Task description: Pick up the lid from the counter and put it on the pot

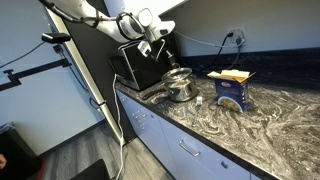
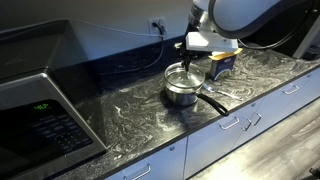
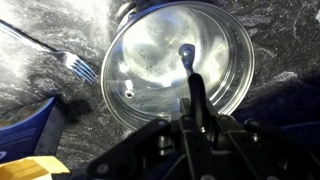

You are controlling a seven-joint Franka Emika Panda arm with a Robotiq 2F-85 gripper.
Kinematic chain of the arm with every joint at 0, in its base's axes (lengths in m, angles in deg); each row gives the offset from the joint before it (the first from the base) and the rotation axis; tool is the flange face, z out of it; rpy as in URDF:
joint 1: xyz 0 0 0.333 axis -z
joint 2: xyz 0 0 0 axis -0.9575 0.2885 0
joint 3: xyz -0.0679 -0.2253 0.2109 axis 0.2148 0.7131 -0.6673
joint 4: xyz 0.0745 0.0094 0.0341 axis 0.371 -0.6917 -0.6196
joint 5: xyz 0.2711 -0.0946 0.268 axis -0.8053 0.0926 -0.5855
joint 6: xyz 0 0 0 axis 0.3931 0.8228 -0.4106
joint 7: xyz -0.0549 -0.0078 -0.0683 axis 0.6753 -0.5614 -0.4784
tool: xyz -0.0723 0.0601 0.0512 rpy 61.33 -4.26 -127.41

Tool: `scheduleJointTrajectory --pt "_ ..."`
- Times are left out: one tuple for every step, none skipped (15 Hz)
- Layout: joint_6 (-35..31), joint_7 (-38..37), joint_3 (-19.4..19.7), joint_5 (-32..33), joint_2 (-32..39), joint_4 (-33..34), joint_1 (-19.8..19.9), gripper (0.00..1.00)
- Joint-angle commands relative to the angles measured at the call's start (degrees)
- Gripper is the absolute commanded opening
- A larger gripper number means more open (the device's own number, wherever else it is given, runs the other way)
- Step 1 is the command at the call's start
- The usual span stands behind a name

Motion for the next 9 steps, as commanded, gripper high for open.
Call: scheduleJointTrajectory --pt "2.8 0.2 1.2 0.6 0.9 2.8 -1.4 0.04" --pt "2.8 0.2 1.2 0.5 1.1 2.9 -1.5 0.04" --pt "2.8 0.2 1.3 0.5 1.3 3.1 -1.6 0.04" --pt "2.6 0.2 1.4 0.5 1.5 3.2 -1.7 0.04" --pt "2.4 0.0 1.5 0.5 1.7 3.3 -1.8 0.04" --pt "2.2 -0.1 1.6 0.6 1.8 3.5 -1.9 0.04" --pt "1.9 -0.4 1.8 0.8 2.0 3.6 -2.0 0.04" --pt "1.8 -0.5 2.1 0.9 2.2 3.8 -2.2 0.04" --pt "1.8 -0.6 2.3 0.9 2.5 4.0 -2.3 0.04"
